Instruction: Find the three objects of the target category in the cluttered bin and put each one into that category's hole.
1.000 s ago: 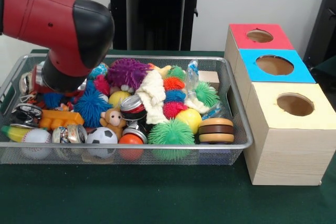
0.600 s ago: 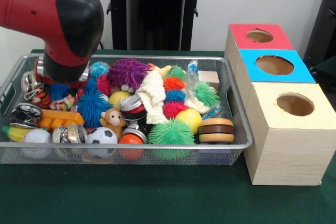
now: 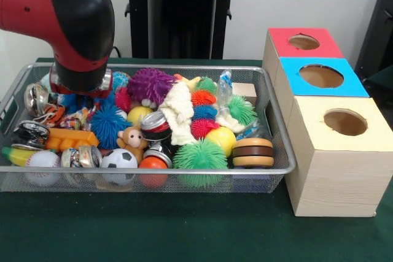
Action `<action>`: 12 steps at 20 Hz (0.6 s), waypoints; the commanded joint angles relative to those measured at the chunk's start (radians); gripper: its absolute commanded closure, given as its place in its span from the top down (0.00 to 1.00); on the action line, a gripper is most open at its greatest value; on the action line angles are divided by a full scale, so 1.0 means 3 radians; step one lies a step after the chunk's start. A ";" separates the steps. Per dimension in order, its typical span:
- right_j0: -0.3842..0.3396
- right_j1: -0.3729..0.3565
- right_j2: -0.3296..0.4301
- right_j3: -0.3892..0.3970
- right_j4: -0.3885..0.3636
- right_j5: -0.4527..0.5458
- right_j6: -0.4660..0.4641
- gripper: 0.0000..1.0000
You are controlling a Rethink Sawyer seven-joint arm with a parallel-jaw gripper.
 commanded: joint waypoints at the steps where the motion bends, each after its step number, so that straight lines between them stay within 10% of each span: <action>1: -0.0099 -0.0001 0.0447 0.0645 0.0310 -0.0110 -0.0308 0.00; 12: -0.0389 -0.0040 0.0882 0.1073 0.1055 -0.0683 0.0138 0.00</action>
